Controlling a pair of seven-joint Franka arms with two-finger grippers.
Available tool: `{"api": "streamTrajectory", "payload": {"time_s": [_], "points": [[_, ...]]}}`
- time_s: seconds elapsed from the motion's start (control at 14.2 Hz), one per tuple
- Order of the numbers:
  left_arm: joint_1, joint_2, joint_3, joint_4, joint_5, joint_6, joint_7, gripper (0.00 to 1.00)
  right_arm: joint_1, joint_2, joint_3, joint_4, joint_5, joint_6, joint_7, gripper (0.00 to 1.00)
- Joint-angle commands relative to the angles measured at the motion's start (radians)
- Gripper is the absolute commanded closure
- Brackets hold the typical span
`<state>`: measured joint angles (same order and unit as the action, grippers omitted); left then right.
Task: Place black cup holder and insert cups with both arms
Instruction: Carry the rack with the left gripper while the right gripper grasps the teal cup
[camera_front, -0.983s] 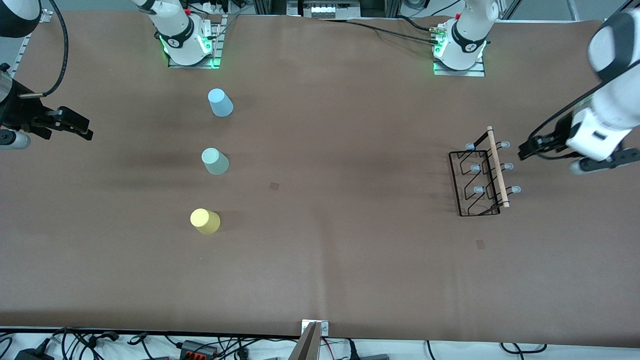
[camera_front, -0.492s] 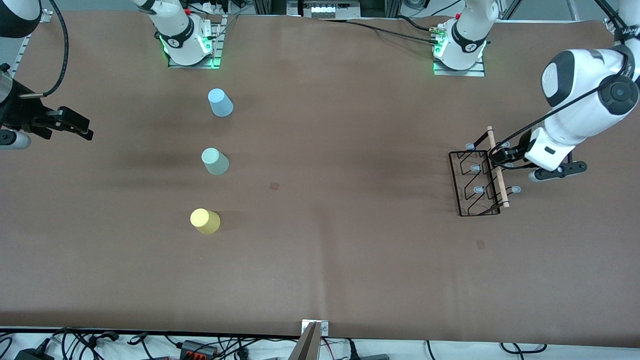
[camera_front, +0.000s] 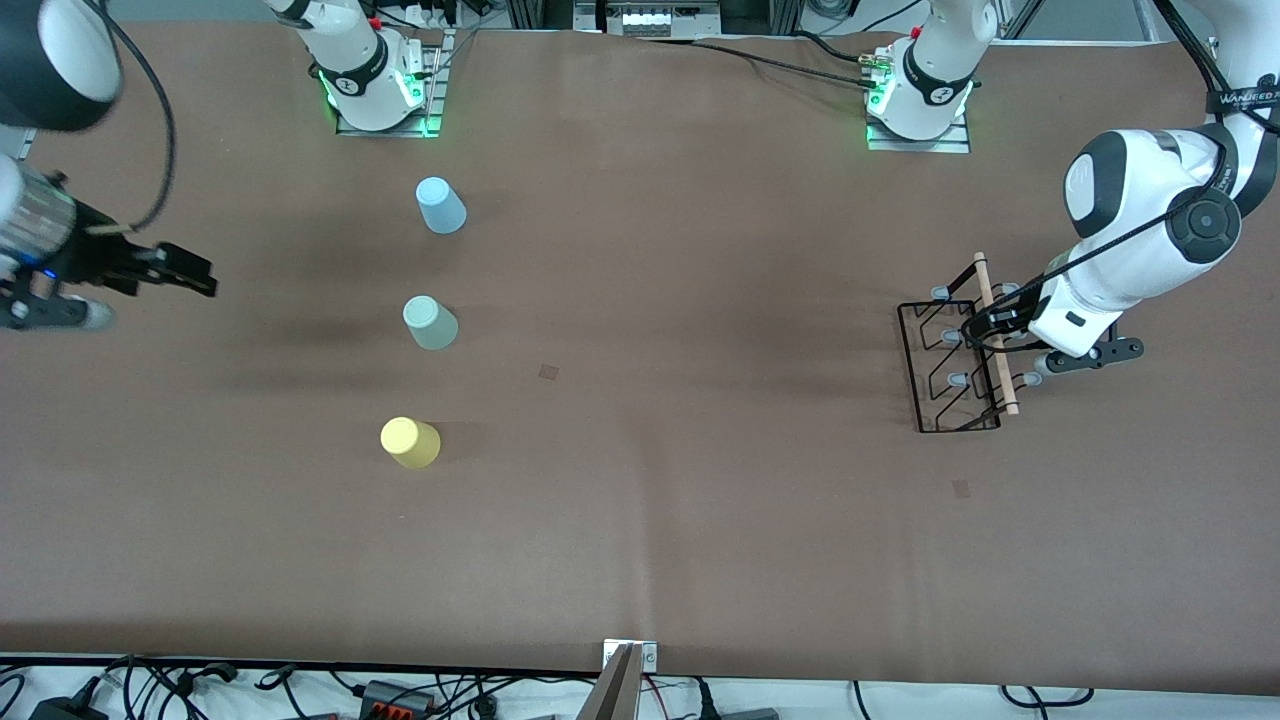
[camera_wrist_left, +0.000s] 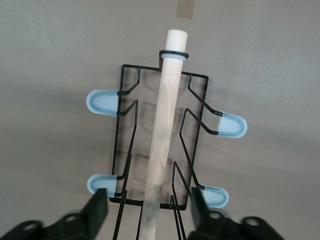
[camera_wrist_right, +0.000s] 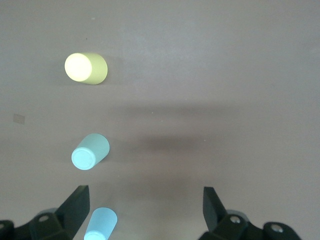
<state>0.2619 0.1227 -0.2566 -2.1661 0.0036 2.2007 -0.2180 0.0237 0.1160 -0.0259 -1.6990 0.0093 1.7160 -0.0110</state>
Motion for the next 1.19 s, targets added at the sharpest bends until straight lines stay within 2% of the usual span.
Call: {"api": "streamTrajectory", "payload": {"time_s": [0.0,0.07,0.28,0.35,0.49,0.63,0.7,0.91,1.12], "points": [[0.004,0.002,-0.004,-0.014,0.002,0.013,0.013,0.43,0.042,0.065,0.0,0.013,0.006,0.005,0.005,0.0],[0.004,0.0,-0.004,-0.015,0.002,0.013,0.011,0.53,0.07,0.077,0.0,0.013,0.006,0.01,0.017,0.0],[0.004,-0.003,-0.004,-0.015,0.002,0.011,0.003,0.91,0.117,0.14,0.001,-0.013,0.008,0.079,0.101,0.0],[0.004,-0.005,-0.004,-0.014,0.002,0.007,-0.013,0.99,0.137,0.149,0.001,-0.028,0.008,0.1,0.108,0.0],[-0.006,-0.012,-0.016,-0.008,0.002,-0.009,-0.034,0.99,0.195,0.169,0.001,-0.063,0.008,0.14,0.144,0.0],[-0.006,-0.038,-0.058,0.0,0.002,-0.042,-0.037,0.99,0.231,0.189,0.001,-0.097,0.008,0.187,0.2,0.0],[-0.007,-0.05,-0.091,0.006,0.001,-0.052,-0.037,0.99,0.242,0.201,0.001,-0.111,0.009,0.206,0.203,0.0],[-0.013,-0.046,-0.209,0.121,0.001,-0.151,-0.043,0.99,0.271,0.237,0.001,-0.154,0.018,0.252,0.239,0.0],[-0.016,-0.038,-0.326,0.179,0.001,-0.162,-0.147,0.99,0.282,0.244,0.001,-0.207,0.063,0.278,0.282,0.0]]}}
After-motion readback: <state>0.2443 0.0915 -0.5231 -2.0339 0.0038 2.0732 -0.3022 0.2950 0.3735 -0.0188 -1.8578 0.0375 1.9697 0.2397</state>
